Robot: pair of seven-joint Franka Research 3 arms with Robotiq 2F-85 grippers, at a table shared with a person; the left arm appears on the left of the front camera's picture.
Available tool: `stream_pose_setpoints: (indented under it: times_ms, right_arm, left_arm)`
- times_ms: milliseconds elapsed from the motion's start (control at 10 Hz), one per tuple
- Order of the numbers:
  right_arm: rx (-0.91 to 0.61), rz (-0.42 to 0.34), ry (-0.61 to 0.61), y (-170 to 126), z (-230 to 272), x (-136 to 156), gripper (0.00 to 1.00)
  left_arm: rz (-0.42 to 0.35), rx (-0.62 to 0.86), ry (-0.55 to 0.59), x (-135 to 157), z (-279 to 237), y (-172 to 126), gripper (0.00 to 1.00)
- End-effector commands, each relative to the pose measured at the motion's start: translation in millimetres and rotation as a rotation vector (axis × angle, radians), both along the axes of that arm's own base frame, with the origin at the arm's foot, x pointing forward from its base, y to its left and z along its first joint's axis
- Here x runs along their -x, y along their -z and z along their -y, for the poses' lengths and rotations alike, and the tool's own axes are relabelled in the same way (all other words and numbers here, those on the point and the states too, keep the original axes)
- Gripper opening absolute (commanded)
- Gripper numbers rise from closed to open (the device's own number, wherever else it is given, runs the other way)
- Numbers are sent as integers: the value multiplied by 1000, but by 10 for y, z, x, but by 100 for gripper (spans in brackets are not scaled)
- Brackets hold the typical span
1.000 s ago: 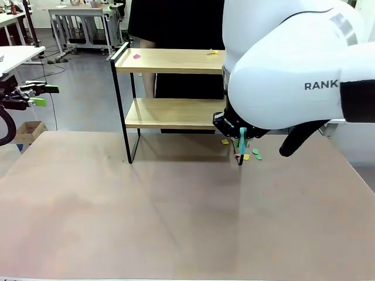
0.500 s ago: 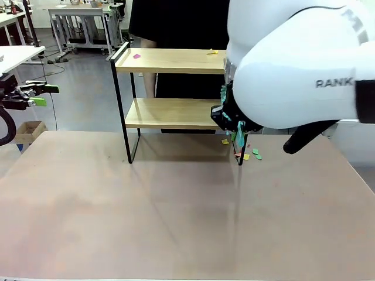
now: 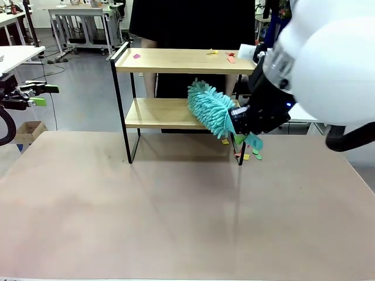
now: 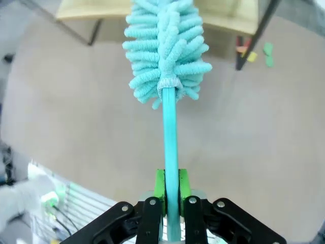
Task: Clean the shelf.
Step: Clean the specific section of the Shelf indicated by the human with the Duster.
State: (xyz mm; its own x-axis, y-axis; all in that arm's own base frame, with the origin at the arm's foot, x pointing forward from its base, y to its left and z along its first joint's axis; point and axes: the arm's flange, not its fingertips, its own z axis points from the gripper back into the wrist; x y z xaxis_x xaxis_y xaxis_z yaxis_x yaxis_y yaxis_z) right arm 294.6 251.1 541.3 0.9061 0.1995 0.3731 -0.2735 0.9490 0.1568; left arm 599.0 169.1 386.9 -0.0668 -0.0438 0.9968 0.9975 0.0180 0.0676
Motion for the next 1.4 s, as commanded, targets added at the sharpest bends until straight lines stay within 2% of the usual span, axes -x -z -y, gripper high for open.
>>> stream_pose_setpoints:
  times_ms: [0,200,500,700,1100,1300]
  right_arm:
    - [-113,-33,-238,-2,267,223,13]
    - [-174,-52,-432,-28,356,435,13]
    - [-141,-241,-579,-37,501,711,13]
    - [-116,-293,-681,-94,830,910,13]
    - [22,-467,-723,-44,1644,1104,13]
    - [4,-462,-713,37,1867,1121,13]
  left_arm:
    - [9,-3,3,11,3,-23,100]
    - [9,-3,3,11,3,-23,100]
    - [9,-3,3,11,3,-23,100]
    - [9,-3,3,11,3,-23,100]
    - [9,-3,3,11,3,-23,100]
    - [9,-3,3,11,3,-23,100]
